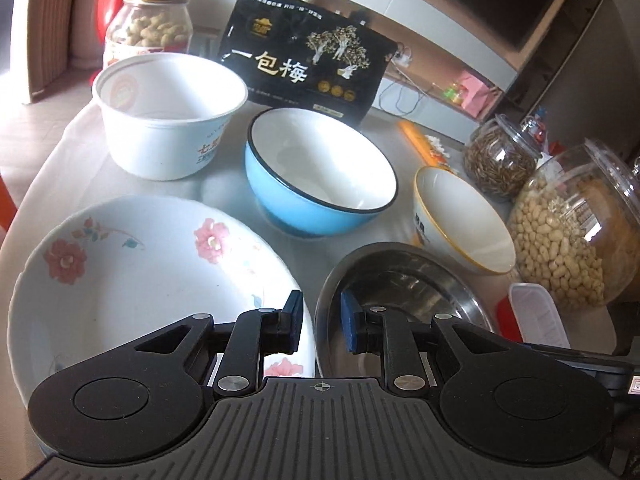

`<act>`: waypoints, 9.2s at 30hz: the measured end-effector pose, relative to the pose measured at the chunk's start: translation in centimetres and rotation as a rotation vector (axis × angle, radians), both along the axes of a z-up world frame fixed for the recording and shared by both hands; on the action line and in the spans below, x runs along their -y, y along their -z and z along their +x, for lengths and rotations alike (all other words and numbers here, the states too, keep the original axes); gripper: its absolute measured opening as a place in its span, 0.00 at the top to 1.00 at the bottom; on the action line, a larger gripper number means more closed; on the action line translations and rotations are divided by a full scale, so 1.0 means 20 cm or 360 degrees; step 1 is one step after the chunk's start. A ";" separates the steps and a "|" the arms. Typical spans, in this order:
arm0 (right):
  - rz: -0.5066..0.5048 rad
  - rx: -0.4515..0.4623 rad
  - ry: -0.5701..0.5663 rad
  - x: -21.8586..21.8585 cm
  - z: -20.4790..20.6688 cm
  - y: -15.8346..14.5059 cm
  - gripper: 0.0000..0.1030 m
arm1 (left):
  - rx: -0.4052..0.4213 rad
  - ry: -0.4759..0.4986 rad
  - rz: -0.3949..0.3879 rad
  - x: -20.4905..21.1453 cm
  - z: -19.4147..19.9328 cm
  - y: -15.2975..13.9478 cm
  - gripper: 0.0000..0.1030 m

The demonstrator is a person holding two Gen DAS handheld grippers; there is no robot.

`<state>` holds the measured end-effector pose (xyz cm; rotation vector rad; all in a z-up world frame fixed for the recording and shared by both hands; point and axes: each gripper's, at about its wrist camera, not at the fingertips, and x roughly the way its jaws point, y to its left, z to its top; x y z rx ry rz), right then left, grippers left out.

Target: Organize plates and bowls

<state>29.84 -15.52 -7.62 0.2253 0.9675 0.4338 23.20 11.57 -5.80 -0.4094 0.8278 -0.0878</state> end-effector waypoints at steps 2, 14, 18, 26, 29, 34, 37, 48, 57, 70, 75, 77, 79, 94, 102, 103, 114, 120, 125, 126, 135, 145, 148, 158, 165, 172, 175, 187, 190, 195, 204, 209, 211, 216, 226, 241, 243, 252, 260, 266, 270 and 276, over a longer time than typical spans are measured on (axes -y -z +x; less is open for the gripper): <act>0.0017 -0.0046 0.0011 -0.02 0.00 0.03 0.41 | -0.0012 0.0035 -0.0017 0.02 0.02 0.03 0.76; 0.0092 -0.0154 -0.0054 0.07 -0.05 0.04 0.49 | -0.0183 0.0260 -0.0061 0.12 -0.09 0.05 0.78; 0.0061 -0.0162 -0.0058 0.09 -0.06 0.06 0.49 | -0.0229 0.0228 -0.0043 0.15 -0.06 0.12 0.80; 0.0010 -0.0135 -0.0076 0.00 -0.10 -0.03 0.48 | -0.0017 0.0229 -0.0103 0.11 -0.12 -0.02 0.73; 0.0078 -0.0019 -0.0167 -0.10 -0.09 -0.18 0.48 | 0.0175 0.0118 -0.0094 -0.06 -0.21 -0.19 0.74; 0.0063 0.0094 -0.0399 -0.49 -0.07 -0.26 0.48 | 0.0176 -0.0189 -0.0047 -0.37 -0.32 -0.19 0.74; 0.0031 0.0002 -0.0530 -0.74 -0.06 -0.15 0.48 | 0.0090 -0.0351 -0.0063 -0.52 -0.37 -0.10 0.74; -0.0176 -0.0025 -0.0646 -1.00 -0.11 0.00 0.45 | 0.0014 -0.0392 -0.0019 -0.63 -0.37 0.04 0.75; -0.0207 0.0206 -0.0581 -0.94 -0.11 -0.09 0.33 | 0.0065 -0.0483 0.0091 -0.65 -0.41 -0.01 0.76; -0.0053 -0.0088 -0.0514 -0.88 -0.06 0.07 0.32 | -0.0012 -0.0528 0.0068 -0.67 -0.41 0.02 0.70; -0.0034 -0.0094 -0.0512 -0.90 -0.07 0.08 0.33 | -0.0049 -0.0517 0.0051 -0.69 -0.40 0.04 0.63; -0.0006 -0.0081 -0.0493 -0.90 -0.08 0.08 0.33 | -0.0068 -0.0520 0.0028 -0.69 -0.40 0.06 0.60; 0.0003 -0.0070 -0.0458 -0.90 -0.07 0.07 0.33 | -0.0078 -0.0528 -0.0007 -0.70 -0.40 0.07 0.58; 0.0035 -0.0072 -0.0553 -0.96 -0.10 0.08 0.33 | -0.0091 -0.0618 -0.0081 -0.75 -0.40 0.07 0.68; -0.0344 0.0706 -0.0418 -0.59 -0.20 -0.19 0.13 | 0.0293 -0.0595 0.0066 -0.61 -0.31 -0.23 0.68; -0.0481 0.0857 -0.0374 -0.53 -0.20 -0.22 0.07 | 0.0293 -0.0511 -0.0009 -0.57 -0.25 -0.24 0.68; -0.0504 0.0481 0.0047 0.16 0.33 -0.17 0.01 | 0.0012 0.0068 -0.0355 0.20 0.42 -0.01 0.68; -0.0087 0.0093 0.0205 0.28 0.60 0.05 0.04 | -0.0058 0.0108 -0.0128 0.44 0.58 0.04 0.68; -0.0049 0.0000 0.0139 0.20 0.66 0.10 0.04 | -0.0109 0.0120 0.0007 0.51 0.65 0.08 0.69; -0.0054 0.0012 0.0140 0.19 0.67 0.09 0.06 | -0.0119 0.0123 0.0004 0.51 0.65 0.09 0.71; 0.0061 -0.0081 0.0069 0.17 0.66 0.07 0.40 | -0.0122 0.0215 0.0175 0.55 0.58 0.03 0.77; 0.0063 -0.0149 -0.0102 -0.02 0.29 0.02 0.39 | -0.0197 0.0168 0.0283 0.39 0.23 -0.07 0.77; 0.0099 -0.0199 -0.0163 -0.08 0.19 0.04 0.39 | -0.0214 0.0136 0.0286 0.33 0.13 -0.08 0.77; 0.0067 -0.0215 -0.0317 -0.20 -0.06 0.01 0.36 | -0.0278 0.0100 0.0212 0.21 -0.05 -0.05 0.77; 0.0054 -0.0222 -0.0337 -0.19 -0.11 0.00 0.36 | -0.0268 0.0105 0.0197 0.21 -0.07 -0.04 0.77; 0.0059 -0.0175 -0.0257 -0.18 -0.06 -0.01 0.36 | -0.0276 0.0125 0.0181 0.21 -0.07 -0.03 0.78; 0.0065 -0.0174 -0.0249 -0.18 -0.06 -0.01 0.36 | -0.0275 0.0127 0.0185 0.22 -0.07 -0.03 0.78; 0.0069 -0.0199 -0.0335 -0.20 -0.10 -0.01 0.34 | -0.0282 0.0104 0.0224 0.20 -0.09 -0.04 0.78; 0.0074 -0.0177 -0.0305 -0.19 -0.07 -0.02 0.34 | -0.0270 0.0117 0.0221 0.19 -0.09 -0.05 0.78; 0.0112 -0.0036 -0.0164 -0.12 0.03 -0.13 0.28 | -0.0198 0.0033 0.0091 0.08 -0.05 -0.09 0.78; 0.0040 -0.0207 0.0151 -0.07 0.42 0.02 0.26 | 0.0181 0.0033 -0.0027 -0.05 0.24 -0.45 0.80; 0.0069 -0.0288 0.0189 -0.08 0.50 0.09 0.19 | 0.0266 0.0153 -0.0036 -0.08 0.41 -0.50 0.79; 0.0094 -0.0329 0.0178 -0.07 0.52 0.09 0.11 | 0.0234 0.0120 0.0013 -0.13 0.43 -0.45 0.79; 0.0191 -0.0488 0.0139 -0.07 0.60 0.09 0.00 | 0.0088 -0.0003 0.0032 -0.29 0.52 -0.29 0.79; 0.0092 -0.0564 0.0057 -0.13 0.66 0.04 0.13 | -0.0121 -0.0067 -0.0027 -0.39 0.65 -0.05 0.79; -0.0046 -0.0414 -0.0170 -0.64 0.78 -0.04 0.66 | -0.0211 -0.0059 0.0022 -0.31 0.70 0.00 0.75; -0.0112 -0.0376 -0.0158 -0.65 0.75 -0.06 0.66 | -0.0254 -0.0008 0.0003 -0.29 0.68 0.00 0.73; -0.0199 -0.0344 -0.0150 -0.55 0.68 -0.07 0.64 | -0.0283 0.0115 -0.0004 -0.19 0.72 0.03 0.69; -0.0121 -0.0454 -0.0096 -0.57 0.73 0.02 0.59 | -0.0388 0.0079 -0.0061 -0.18 0.81 0.13 0.69; -0.0189 -0.0340 -0.0092 -0.56 0.65 -0.11 0.63 | -0.0271 0.0143 -0.0093 -0.17 0.72 -0.02 0.69; -0.0132 -0.0250 -0.0078 -0.48 0.56 -0.31 0.64 | -0.0131 0.0235 -0.0133 -0.15 0.58 -0.19 0.69; -0.0183 -0.0219 -0.0088 -0.37 0.36 -0.49 0.64 | -0.0217 0.0469 -0.0213 -0.09 0.37 -0.19 0.69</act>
